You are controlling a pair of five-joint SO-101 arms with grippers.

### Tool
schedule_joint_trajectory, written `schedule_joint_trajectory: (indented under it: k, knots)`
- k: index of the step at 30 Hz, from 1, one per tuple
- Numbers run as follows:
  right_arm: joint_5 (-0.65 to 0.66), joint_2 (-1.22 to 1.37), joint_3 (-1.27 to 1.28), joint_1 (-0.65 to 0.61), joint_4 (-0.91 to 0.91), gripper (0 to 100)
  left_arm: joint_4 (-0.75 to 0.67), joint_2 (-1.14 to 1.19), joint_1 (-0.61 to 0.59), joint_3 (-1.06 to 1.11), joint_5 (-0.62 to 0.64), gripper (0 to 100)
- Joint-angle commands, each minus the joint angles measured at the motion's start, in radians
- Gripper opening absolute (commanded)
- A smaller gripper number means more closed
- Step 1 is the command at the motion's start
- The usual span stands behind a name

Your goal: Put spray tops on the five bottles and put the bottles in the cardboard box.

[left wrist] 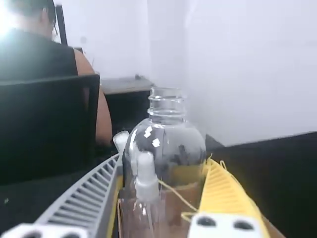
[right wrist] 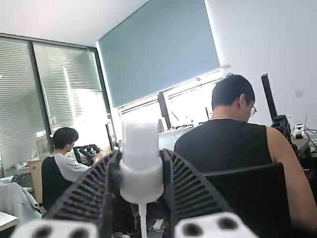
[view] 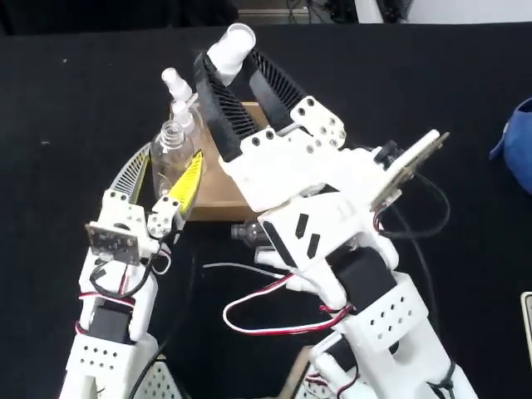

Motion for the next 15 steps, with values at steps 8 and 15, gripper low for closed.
schedule_joint_trajectory:
  k: [8,15]
  knots:
    - [-0.009,-0.018,-0.005,-0.017,-0.026,1.1,-0.066,-0.018,0.008,0.016,-0.002,3]
    - [-0.009,-0.016,-0.005,-0.018,-0.026,1.1,-0.192,-0.017,0.001,0.016,-0.002,3]
